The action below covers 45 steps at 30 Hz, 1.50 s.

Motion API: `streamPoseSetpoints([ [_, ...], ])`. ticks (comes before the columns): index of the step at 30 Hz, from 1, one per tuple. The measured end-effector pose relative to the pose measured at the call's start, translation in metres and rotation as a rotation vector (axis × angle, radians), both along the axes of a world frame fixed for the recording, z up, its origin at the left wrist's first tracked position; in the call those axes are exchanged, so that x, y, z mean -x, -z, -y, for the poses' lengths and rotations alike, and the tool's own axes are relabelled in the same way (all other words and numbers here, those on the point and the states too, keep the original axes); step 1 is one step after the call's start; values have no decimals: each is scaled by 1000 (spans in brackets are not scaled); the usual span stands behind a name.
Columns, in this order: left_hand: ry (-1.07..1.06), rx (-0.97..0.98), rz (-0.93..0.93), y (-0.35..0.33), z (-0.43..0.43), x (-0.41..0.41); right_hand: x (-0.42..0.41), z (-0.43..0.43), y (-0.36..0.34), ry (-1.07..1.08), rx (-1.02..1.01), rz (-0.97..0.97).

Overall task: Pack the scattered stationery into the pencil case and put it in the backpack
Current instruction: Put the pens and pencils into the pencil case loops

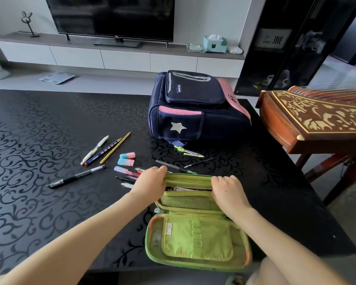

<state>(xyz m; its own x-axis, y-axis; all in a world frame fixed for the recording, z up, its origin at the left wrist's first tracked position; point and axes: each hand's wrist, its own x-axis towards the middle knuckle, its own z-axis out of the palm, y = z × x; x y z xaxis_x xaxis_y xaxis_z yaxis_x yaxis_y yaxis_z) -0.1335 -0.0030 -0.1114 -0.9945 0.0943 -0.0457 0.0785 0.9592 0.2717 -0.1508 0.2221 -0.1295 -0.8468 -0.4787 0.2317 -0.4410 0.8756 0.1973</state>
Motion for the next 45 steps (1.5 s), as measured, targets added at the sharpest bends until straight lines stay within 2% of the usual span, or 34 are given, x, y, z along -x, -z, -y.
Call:
streamPoseSetpoints([
  [4, 124, 236, 12, -1, 1, -4, -9, 6, 8, -15, -19, 20],
  [7, 184, 311, -21, 2, 5, -9, -6, 6, -6, 38, 169, 103],
  [9, 172, 266, -52, 5, 11, -11, 13, 13, -19, 86, 352, 123],
  [10, 162, 222, -76, 7, 14, -11, 25, 19, -23, 95, 363, 116],
  [12, 166, 134, -133, 11, 17, -9, 52, 32, -24, 92, 244, 127],
  [15, 169, 24, -234, 14, 15, -9, 86, 47, -14, 153, 21, 274],
  [20, 155, -77, -297, 17, 14, -14, 102, 46, -4, 130, -44, 379],
  [22, 140, -136, -293, 17, 15, -16, 95, 42, -10, 126, 24, 370],
  [24, 89, -202, -259, 18, 16, -18, 82, 36, -24, 123, 216, 310],
  [26, 13, -248, -206, 17, 17, -17, 58, 32, -41, 47, 401, 288],
  [27, -22, -274, -191, 17, 17, -16, 44, 32, -50, -21, 408, 323],
  [30, -75, -317, -176, 16, 13, -14, 12, 40, -47, -200, 108, 302],
  [31, -82, -323, -177, 15, 12, -14, 5, 44, -40, -207, -3, 242],
  [33, -95, -322, -191, 16, 10, -14, -5, 51, -28, -145, -44, 156],
  [37, -90, -294, -188, 18, 9, -13, -21, 62, -16, -91, 66, 147],
  [39, -79, -290, -181, 20, 10, -13, -20, 59, -22, -107, 92, 247],
  [42, -53, -290, -200, 21, 11, -14, 3, 51, -41, -32, 321, 442],
  [44, -23, -288, -230, 22, 13, -14, 32, 49, -45, 73, 448, 317],
  [45, -2, -282, -252, 22, 13, -14, 47, 50, -43, 123, 440, 242],
])
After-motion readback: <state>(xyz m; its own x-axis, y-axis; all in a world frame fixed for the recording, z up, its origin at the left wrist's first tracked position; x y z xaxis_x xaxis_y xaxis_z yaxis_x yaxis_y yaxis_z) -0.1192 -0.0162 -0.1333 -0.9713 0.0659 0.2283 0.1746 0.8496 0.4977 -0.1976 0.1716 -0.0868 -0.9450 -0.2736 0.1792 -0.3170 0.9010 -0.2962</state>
